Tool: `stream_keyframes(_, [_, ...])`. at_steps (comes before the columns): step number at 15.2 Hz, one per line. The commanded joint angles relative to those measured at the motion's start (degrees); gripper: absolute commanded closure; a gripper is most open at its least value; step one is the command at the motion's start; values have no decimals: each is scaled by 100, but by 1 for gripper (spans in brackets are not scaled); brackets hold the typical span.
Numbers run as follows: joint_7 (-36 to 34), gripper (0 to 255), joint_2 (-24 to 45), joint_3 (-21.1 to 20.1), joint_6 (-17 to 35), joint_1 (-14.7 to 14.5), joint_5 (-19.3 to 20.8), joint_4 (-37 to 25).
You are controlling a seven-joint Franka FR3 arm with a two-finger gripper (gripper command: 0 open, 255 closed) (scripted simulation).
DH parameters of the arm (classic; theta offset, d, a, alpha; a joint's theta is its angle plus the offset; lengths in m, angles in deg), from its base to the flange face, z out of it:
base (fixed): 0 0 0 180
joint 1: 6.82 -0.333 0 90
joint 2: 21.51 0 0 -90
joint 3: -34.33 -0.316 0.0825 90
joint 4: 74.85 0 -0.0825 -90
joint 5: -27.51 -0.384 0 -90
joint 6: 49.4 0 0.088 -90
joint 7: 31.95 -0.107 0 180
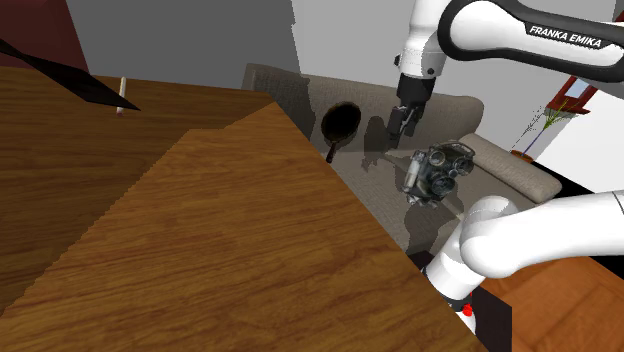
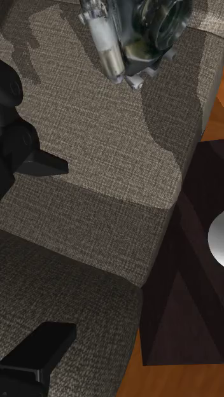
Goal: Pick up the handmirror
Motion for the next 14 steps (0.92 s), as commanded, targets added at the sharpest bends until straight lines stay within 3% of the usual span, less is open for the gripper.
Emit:
stream_keyframes(1, [0, 0, 0, 0, 0, 0, 0, 0])
stream_keyframes(8, [1975, 0, 333, 1115, 682, -71, 752, -71])
stream_keyframes(14, [3634, 0, 1066, 2039, 1341, -230, 1070, -534])
